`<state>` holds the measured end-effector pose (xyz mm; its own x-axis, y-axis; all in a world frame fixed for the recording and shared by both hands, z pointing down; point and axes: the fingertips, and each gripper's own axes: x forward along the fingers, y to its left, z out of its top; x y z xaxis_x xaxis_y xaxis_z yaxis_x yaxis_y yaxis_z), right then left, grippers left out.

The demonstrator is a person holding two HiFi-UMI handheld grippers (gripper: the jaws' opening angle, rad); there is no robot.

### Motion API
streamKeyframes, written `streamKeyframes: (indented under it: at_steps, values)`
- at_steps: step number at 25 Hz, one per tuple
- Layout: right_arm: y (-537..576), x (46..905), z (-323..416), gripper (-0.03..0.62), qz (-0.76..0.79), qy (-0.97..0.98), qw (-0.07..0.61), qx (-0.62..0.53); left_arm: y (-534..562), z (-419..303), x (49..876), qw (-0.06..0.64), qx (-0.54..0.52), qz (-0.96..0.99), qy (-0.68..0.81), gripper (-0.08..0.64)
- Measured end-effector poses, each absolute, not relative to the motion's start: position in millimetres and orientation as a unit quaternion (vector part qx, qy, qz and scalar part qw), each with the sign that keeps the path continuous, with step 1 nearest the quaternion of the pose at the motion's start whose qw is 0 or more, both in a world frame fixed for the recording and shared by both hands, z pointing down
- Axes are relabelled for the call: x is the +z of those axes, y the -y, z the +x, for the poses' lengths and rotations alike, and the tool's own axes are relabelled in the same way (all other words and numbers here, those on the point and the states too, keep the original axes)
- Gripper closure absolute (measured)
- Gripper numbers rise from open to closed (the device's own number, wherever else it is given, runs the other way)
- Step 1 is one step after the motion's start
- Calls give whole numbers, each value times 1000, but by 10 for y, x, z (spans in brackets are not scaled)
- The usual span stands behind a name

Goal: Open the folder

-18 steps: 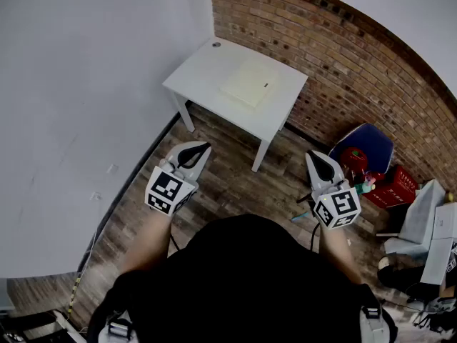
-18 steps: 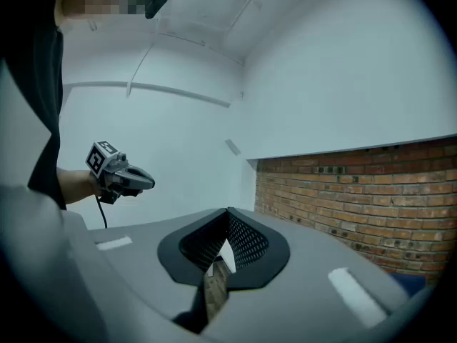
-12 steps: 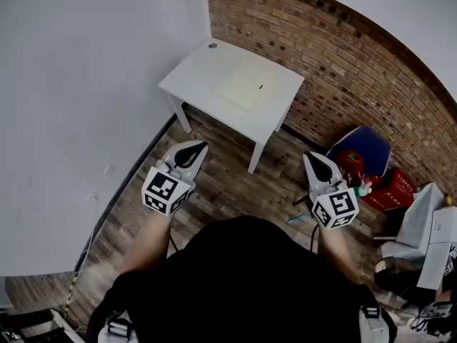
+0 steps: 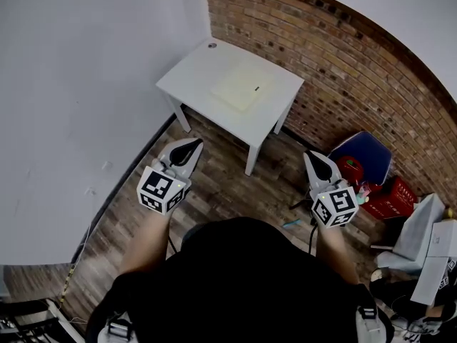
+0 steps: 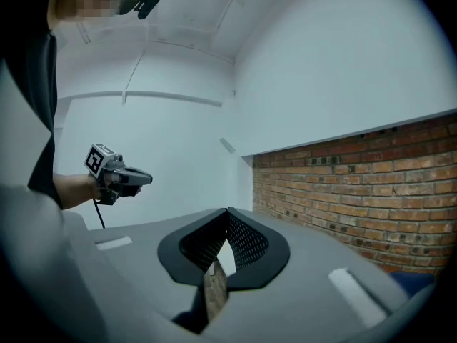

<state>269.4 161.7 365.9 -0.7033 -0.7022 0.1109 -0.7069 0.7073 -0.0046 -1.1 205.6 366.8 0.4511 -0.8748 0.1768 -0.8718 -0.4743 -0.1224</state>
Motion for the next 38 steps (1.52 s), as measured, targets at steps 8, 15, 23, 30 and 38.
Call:
streamKeyframes:
  at_steps: [8, 15, 23, 30, 38]
  values:
    - [-1487, 3827, 2932, 591, 378, 923, 46, 53, -2001, 132, 3715, -5, -121, -847, -518, 560]
    - [-1510, 3975, 2984, 591, 378, 922, 60, 64, -1876, 104, 3714, -4, -110, -848, -518, 560]
    - [-1413, 3991, 3055, 591, 394, 914, 76, 60, -1731, 20, 3799, -6, -91, -849, -520, 560]
    - [-1271, 3903, 2883, 591, 389, 917, 82, 42, -1604, -218, 3830, -3, -86, -842, -533, 560]
    - [-1102, 3889, 2733, 591, 395, 913, 90, 42, -1410, -429, 3922, -15, -88, -842, -532, 560]
